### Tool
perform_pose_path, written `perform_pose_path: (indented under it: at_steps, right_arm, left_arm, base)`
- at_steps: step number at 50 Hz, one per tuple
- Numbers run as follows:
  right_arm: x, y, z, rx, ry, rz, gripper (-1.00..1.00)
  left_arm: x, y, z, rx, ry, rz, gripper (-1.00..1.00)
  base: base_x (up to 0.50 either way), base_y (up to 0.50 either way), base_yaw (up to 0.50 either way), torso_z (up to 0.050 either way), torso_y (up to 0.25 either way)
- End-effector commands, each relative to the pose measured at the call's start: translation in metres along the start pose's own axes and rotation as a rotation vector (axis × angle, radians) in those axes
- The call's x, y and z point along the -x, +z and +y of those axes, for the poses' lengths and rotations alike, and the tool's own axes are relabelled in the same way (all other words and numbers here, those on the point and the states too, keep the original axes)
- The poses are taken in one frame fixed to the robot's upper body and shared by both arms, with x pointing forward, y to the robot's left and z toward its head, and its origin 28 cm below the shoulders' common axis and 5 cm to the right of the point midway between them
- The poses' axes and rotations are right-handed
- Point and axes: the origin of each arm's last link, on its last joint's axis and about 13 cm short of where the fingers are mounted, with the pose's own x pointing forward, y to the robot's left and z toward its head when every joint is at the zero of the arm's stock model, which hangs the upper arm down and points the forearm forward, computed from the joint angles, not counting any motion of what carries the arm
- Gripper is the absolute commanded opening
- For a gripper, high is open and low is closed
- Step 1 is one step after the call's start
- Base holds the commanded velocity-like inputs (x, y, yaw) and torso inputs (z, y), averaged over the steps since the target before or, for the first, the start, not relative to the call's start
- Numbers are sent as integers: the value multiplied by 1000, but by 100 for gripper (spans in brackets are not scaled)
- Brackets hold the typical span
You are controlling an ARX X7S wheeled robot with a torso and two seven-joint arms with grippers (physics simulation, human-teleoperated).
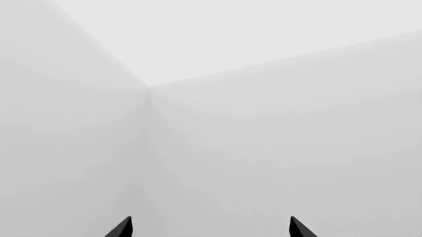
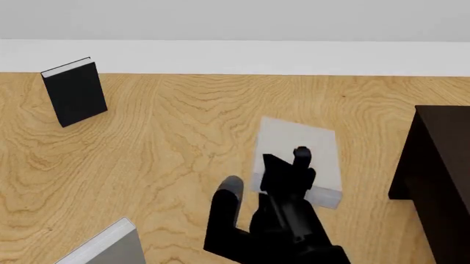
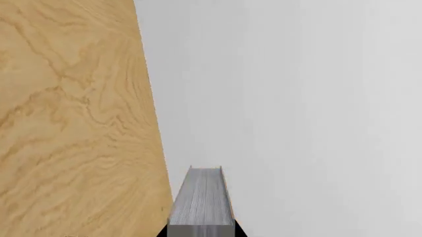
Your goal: Pick up the book on the right and place it on the cabinet shelf.
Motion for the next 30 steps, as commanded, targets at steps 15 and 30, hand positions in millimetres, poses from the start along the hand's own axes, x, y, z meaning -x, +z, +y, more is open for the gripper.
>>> perform_pose_path:
  at_steps: [15, 30]
  right_arm:
    - [29, -22, 42, 267, -132, -24, -100]
    - [47, -34, 52, 246, -146, 58, -100]
  left_arm:
    - [0, -2, 0, 15, -7, 14, 100]
    - [0, -1, 0, 14, -3, 9, 100]
  base:
    - [0, 0, 0, 0, 1]
    - [0, 0, 0, 0, 1]
